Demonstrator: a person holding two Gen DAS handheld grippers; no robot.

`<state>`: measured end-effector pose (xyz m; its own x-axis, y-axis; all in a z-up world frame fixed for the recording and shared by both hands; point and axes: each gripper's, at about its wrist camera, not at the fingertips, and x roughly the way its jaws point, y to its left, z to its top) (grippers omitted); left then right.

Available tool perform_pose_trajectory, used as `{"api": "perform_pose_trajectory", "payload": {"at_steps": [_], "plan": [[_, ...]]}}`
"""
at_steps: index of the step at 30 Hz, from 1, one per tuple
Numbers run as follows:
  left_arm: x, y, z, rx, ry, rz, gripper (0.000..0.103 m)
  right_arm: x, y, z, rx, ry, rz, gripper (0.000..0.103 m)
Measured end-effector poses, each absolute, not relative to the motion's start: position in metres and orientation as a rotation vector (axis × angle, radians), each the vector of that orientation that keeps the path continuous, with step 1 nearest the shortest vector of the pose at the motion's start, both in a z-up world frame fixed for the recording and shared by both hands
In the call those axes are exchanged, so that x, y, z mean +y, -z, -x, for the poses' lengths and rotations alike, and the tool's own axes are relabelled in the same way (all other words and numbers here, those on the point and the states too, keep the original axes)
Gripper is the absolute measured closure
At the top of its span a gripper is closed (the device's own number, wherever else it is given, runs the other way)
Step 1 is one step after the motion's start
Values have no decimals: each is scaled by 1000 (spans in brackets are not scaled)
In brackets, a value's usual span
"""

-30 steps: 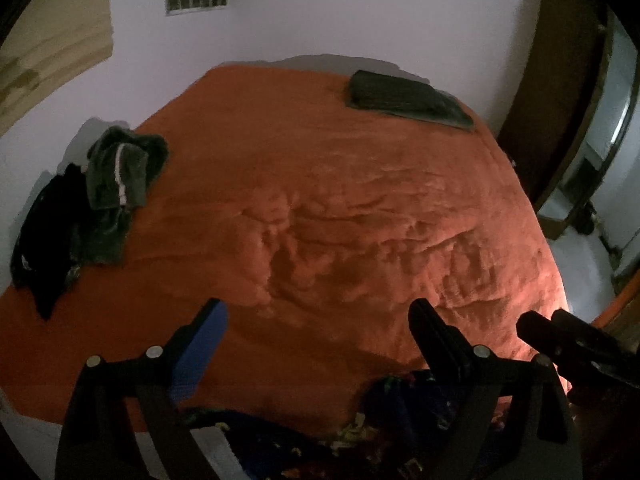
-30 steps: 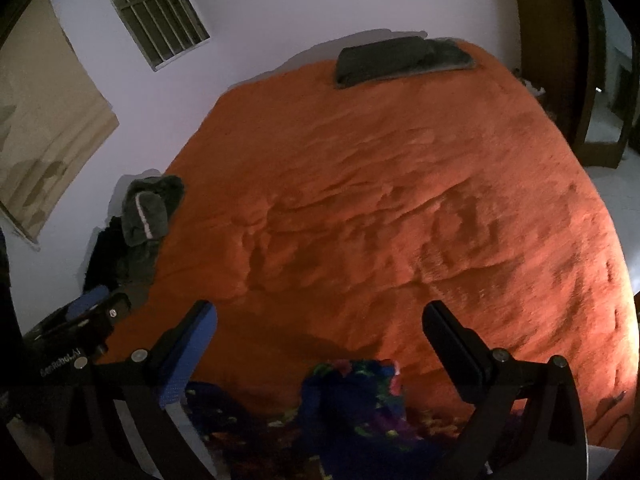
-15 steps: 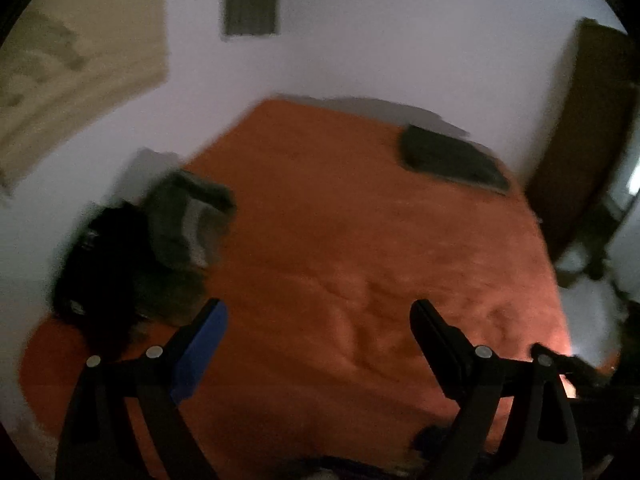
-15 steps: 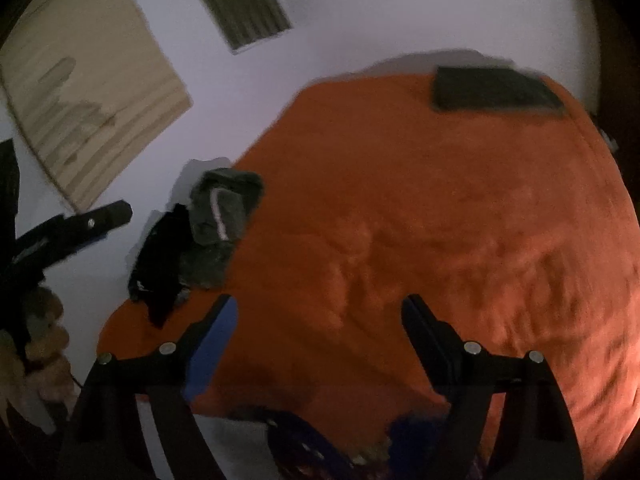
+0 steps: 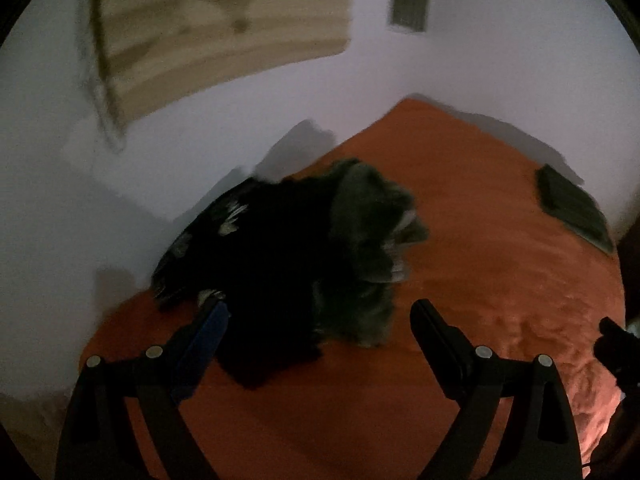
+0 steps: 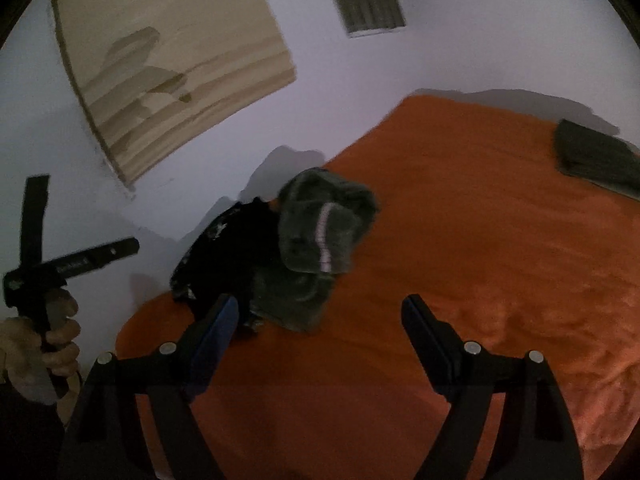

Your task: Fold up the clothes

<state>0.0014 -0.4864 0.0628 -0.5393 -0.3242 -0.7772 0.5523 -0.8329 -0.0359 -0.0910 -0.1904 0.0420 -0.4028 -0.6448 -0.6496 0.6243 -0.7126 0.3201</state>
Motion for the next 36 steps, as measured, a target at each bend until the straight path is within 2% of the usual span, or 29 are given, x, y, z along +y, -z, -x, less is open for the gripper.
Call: {"api": "perform_pose_trajectory", "payload": {"at_steps": [7, 15, 28, 36], "plan": [[-609, 33, -13, 513, 2160, -1142, 9, -258, 20, 100, 8, 2043, -1075, 19], [-716, 128, -25, 734, 1931, -1133, 9, -263, 66, 118, 37, 2037, -1108, 19], [-782, 204, -10, 827, 1783, -1111, 9, -235, 93, 129, 55, 2077, -1125, 19], [-800, 227, -9, 933, 1738, -1073, 13, -258, 115, 128, 59, 2045, -1131, 20]]}}
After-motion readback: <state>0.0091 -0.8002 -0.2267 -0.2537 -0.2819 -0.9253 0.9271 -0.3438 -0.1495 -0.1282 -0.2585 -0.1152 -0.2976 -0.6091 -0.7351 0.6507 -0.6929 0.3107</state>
